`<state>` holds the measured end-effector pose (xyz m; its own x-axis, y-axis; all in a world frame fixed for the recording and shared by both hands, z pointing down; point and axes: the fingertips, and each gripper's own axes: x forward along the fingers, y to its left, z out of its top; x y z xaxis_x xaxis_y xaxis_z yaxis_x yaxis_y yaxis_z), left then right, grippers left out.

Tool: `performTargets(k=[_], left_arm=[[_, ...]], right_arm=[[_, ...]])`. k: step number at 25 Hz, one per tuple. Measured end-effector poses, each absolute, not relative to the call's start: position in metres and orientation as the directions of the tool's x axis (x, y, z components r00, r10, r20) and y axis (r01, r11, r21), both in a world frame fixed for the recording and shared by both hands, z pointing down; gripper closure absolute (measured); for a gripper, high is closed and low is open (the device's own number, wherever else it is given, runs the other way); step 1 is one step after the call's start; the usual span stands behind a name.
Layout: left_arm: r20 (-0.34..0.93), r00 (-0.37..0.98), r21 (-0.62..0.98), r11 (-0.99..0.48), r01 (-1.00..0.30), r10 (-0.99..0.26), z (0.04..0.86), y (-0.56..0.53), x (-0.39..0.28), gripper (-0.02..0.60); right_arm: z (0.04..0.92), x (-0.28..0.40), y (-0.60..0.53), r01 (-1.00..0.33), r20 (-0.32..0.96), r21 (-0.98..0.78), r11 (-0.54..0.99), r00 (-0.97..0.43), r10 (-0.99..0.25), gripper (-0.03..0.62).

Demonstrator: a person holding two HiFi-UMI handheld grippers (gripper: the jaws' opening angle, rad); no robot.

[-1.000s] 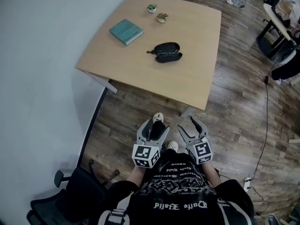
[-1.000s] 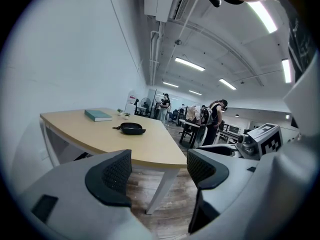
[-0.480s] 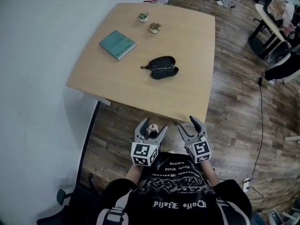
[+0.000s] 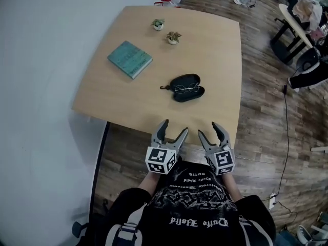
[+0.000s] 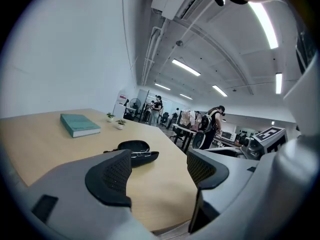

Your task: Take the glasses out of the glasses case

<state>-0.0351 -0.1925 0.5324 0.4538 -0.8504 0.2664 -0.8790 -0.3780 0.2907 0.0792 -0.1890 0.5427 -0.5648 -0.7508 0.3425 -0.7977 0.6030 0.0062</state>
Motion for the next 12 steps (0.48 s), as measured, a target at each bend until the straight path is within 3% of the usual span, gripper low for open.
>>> performTargets(k=[5, 12], left_arm=[[0.286, 0.473, 0.233, -0.418, -0.878, -0.834, 0.538, -0.225, -0.059, 0.225], [0.280, 0.486, 0.275, -0.416, -0.867, -0.828, 0.537, -0.255, -0.083, 0.225]], right_arm=[[0.542, 0.055, -0.220, -0.821, 0.332, 0.017, 0.571, -0.534, -0.778, 0.342], [0.543, 0.021, -0.246, -0.813, 0.332, 0.027, 0.582, -0.542, -0.772, 0.342]])
